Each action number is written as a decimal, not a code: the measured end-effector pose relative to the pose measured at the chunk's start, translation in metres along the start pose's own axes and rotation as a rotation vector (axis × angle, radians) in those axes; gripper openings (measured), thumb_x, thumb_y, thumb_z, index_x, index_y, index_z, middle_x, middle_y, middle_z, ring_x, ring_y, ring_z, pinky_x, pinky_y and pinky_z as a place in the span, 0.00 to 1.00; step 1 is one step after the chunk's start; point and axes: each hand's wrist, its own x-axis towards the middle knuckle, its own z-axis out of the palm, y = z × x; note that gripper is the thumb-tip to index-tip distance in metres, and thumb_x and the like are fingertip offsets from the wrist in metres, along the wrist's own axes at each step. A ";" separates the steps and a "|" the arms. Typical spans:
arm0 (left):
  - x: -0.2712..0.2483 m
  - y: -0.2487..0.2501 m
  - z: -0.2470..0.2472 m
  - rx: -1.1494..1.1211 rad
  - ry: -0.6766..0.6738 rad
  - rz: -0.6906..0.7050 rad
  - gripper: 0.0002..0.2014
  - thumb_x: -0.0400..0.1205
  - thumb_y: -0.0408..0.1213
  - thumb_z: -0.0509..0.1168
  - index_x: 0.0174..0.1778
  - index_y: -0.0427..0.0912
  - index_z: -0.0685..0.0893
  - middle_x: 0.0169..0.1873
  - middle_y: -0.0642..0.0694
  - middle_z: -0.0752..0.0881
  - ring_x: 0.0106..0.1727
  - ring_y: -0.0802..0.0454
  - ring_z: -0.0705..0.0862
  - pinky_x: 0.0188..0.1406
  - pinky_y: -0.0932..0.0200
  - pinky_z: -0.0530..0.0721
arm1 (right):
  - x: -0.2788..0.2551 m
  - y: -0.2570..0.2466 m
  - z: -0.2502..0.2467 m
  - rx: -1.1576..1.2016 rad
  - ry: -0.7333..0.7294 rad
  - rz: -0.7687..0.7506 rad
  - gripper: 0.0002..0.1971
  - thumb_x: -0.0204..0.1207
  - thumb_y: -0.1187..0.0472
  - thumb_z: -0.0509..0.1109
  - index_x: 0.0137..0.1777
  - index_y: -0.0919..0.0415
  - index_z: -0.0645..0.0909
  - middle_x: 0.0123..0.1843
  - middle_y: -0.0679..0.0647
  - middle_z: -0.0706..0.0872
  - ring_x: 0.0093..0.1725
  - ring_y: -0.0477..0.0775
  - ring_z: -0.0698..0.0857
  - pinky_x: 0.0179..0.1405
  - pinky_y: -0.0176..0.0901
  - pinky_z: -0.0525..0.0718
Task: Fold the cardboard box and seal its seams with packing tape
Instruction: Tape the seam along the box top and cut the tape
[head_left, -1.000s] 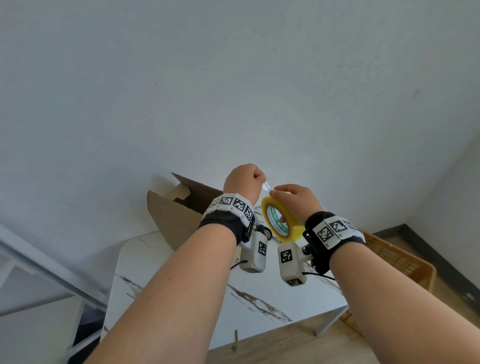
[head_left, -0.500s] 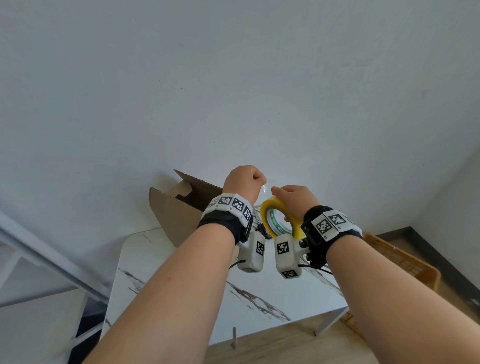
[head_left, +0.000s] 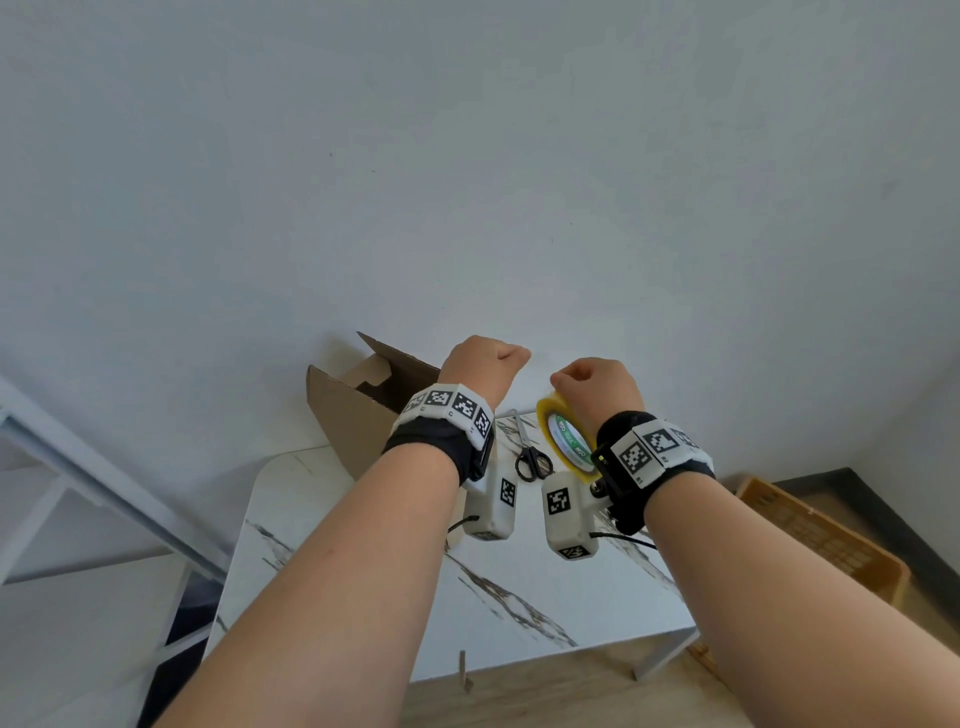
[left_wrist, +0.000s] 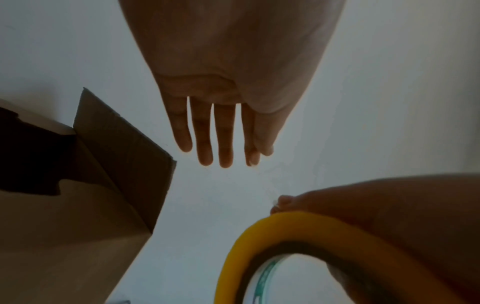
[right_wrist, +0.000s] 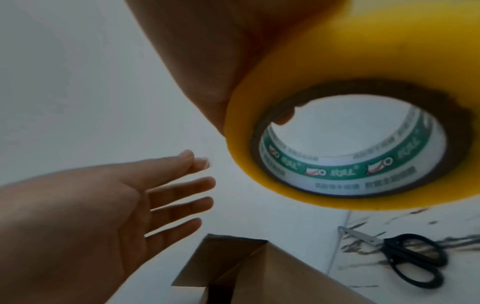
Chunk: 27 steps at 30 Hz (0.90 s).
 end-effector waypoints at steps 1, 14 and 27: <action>0.000 0.000 -0.001 -0.001 0.012 0.005 0.15 0.85 0.47 0.59 0.44 0.45 0.90 0.48 0.42 0.90 0.48 0.47 0.84 0.56 0.51 0.83 | 0.003 -0.004 0.000 0.002 0.002 -0.012 0.07 0.77 0.57 0.67 0.42 0.55 0.86 0.40 0.50 0.88 0.41 0.53 0.85 0.38 0.40 0.78; -0.008 -0.062 -0.076 0.383 0.090 -0.260 0.19 0.78 0.22 0.57 0.55 0.45 0.87 0.65 0.43 0.81 0.65 0.42 0.80 0.67 0.51 0.78 | 0.012 -0.063 0.015 0.018 0.046 -0.200 0.10 0.76 0.56 0.66 0.40 0.57 0.87 0.39 0.52 0.89 0.40 0.56 0.86 0.37 0.41 0.81; 0.013 -0.141 -0.099 0.515 -0.170 -0.219 0.16 0.85 0.34 0.60 0.67 0.45 0.83 0.64 0.44 0.84 0.63 0.44 0.83 0.66 0.55 0.79 | 0.007 -0.103 0.073 0.021 0.099 -0.194 0.09 0.77 0.55 0.66 0.44 0.53 0.87 0.46 0.50 0.90 0.47 0.55 0.86 0.45 0.44 0.82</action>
